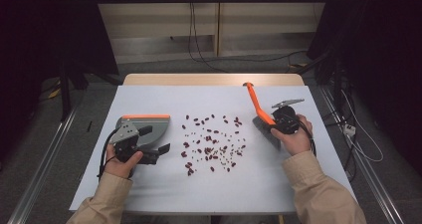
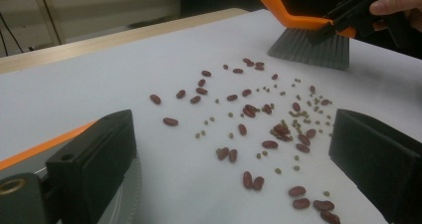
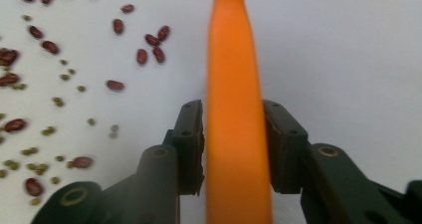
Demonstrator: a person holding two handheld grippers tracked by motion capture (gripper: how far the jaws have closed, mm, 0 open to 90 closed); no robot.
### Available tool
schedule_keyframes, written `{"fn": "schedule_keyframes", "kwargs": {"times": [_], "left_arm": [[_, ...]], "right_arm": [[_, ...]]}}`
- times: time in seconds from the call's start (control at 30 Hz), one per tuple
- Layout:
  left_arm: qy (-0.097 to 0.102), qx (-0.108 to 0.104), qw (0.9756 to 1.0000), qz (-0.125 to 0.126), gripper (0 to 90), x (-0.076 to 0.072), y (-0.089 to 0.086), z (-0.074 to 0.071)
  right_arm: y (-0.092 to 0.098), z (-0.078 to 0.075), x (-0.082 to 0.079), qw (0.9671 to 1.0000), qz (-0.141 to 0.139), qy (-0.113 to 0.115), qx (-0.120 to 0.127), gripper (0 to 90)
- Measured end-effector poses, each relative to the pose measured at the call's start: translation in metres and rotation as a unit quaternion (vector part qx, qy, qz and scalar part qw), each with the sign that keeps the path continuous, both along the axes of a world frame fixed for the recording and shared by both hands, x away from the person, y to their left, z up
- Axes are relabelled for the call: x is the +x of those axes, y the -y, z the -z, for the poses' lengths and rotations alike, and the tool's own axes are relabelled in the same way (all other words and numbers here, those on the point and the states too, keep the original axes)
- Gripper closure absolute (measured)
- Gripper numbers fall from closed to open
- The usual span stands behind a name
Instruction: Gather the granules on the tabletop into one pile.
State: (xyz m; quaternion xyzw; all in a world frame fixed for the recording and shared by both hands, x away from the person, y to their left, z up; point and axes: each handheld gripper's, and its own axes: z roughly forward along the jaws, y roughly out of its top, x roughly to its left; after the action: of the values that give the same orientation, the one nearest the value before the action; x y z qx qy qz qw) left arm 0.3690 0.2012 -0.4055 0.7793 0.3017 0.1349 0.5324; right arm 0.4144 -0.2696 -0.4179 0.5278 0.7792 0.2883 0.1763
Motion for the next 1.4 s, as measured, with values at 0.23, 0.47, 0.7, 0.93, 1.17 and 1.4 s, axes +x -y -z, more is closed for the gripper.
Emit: {"fn": "schedule_keyframes", "kwargs": {"times": [0.23,0.47,0.7,0.93,1.17,1.4], "left_arm": [[-0.005,0.003,1.0000,-0.002,4.6,-0.003,-0.003,0.005],[-0.005,-0.002,1.0000,-0.002,4.6,-0.003,-0.004,0.004],[-0.007,-0.007,0.9999,-0.007,4.6,-0.002,-0.005,0.004],[-0.008,-0.010,0.9999,-0.006,4.6,0.000,-0.005,0.005],[-0.007,-0.009,0.9998,-0.014,4.6,-0.002,-0.010,0.005],[-0.008,-0.007,0.9998,-0.017,4.6,-0.007,-0.014,0.006]], "right_arm": [[0.000,0.001,0.000,0.9999,0.008,-0.007,0.008,71.5],[0.002,-0.004,0.011,0.9985,0.002,0.040,0.037,71.6],[-0.022,0.000,0.044,0.9950,-0.039,0.091,0.012,71.5],[-0.048,0.012,0.072,0.9873,-0.104,0.114,-0.037,71.5],[-0.058,0.016,0.069,0.9830,-0.157,0.089,-0.034,71.5],[-0.063,0.014,0.051,0.9749,-0.202,0.084,-0.038,71.4]]}}
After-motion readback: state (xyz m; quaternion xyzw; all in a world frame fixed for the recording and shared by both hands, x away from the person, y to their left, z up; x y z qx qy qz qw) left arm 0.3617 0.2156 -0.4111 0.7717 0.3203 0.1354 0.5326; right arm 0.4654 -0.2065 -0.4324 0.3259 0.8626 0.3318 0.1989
